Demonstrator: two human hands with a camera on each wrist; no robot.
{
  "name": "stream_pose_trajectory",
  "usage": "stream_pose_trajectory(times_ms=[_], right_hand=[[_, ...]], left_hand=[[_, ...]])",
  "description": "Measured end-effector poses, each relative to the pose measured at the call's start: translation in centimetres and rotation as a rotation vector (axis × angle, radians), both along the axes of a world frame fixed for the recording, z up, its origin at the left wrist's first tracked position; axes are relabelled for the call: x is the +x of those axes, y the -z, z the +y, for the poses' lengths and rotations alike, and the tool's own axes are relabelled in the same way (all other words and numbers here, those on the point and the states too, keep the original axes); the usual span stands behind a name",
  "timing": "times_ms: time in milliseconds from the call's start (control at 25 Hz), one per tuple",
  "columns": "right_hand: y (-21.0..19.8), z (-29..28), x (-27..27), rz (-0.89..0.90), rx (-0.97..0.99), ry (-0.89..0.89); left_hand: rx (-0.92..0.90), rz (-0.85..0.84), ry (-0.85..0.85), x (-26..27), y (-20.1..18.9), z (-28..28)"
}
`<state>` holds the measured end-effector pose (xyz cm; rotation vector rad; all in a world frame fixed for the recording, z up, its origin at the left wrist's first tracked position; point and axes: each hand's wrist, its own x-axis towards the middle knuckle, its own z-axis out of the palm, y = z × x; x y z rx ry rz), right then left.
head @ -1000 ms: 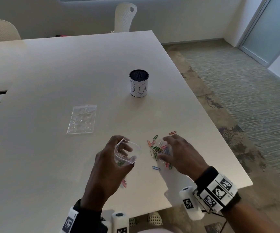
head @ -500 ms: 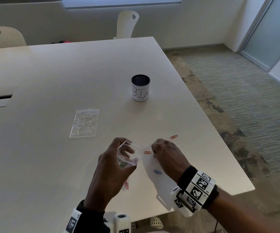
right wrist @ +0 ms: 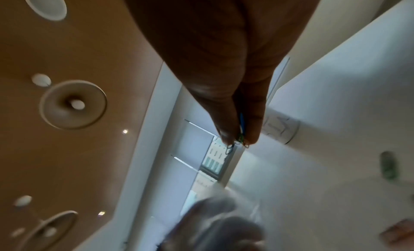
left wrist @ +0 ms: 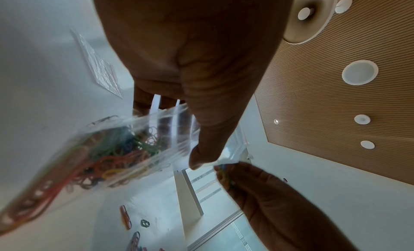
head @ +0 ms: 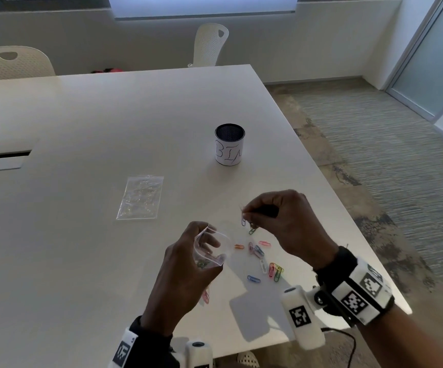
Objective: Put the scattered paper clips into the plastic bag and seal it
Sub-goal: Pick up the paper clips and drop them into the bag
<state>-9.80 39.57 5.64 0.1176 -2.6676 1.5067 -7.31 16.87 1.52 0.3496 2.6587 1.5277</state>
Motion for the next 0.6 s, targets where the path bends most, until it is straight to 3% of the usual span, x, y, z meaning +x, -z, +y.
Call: stream_pose_trajectory(times_ms=[160, 320, 600], right_hand=[[-2.0, -3.1, 1.5, 0.067, -0.097, -0.098], [-0.7, -5.3, 2.1, 0.129, 0.131, -0.225], [-0.8, -5.4, 2.2, 0.126, 0.175, -0.274]], left_hand=[[-0.015, 0.008, 0.009, -0.2, -0.1, 0.3], [-0.024, -0.013, -0.009, -0.3, -0.3, 0.5], [-0.022, -0.004, -0.012, -0.5, -0.1, 0.3]])
